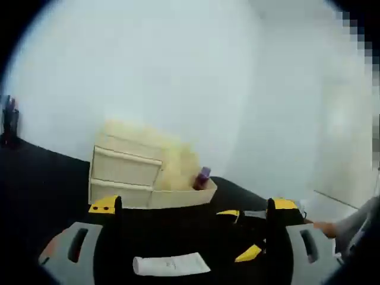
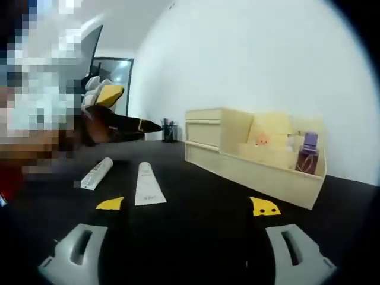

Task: Open the drawer, pick up the cosmetic bottles from the table one by one, place them into the drawer, release the gripper, close the drawer, and move the gripper away

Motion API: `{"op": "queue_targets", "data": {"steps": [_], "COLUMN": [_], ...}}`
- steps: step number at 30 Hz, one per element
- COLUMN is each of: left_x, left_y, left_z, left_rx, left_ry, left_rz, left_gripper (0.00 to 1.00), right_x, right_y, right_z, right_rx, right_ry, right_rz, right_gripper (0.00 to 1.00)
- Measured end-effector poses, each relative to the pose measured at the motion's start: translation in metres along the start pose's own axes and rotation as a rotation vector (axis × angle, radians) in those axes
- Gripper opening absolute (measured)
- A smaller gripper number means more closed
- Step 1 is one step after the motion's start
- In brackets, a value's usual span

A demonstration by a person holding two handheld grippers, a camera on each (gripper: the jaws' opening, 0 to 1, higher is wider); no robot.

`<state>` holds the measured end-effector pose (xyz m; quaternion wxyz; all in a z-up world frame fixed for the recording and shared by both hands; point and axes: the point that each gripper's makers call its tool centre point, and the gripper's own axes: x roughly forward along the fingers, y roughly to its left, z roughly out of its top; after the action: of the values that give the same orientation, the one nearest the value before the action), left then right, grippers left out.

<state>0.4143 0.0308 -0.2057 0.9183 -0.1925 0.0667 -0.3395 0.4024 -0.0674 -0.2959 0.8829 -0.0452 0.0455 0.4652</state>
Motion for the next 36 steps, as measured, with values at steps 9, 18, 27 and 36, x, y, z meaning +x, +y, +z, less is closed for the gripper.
{"op": "queue_targets", "data": {"steps": [9,18,27,36], "left_x": [0.015,0.022,0.026,0.025], "left_y": [0.006,0.04,0.087,0.12], "left_z": [0.022,0.031,0.042,0.036], "left_rx": [-0.277,-0.473,-0.688,-0.831], "left_ry": [-0.194,-0.353,-0.484,-0.576], "left_rz": [0.014,0.145,0.166,0.202], "left_gripper": [0.95,0.88,0.89,0.84], "right_x": [0.0,0.003,0.003,0.003], "right_y": [0.001,-0.004,-0.006,-0.007], "right_z": [0.0,0.001,0.002,0.003], "right_rx": [-0.004,-0.001,-0.003,-0.002], "right_ry": [0.002,0.001,0.0,-0.001], "right_rz": [0.003,0.007,0.008,0.008], "right_gripper": [0.76,0.75,0.75,0.75]}}
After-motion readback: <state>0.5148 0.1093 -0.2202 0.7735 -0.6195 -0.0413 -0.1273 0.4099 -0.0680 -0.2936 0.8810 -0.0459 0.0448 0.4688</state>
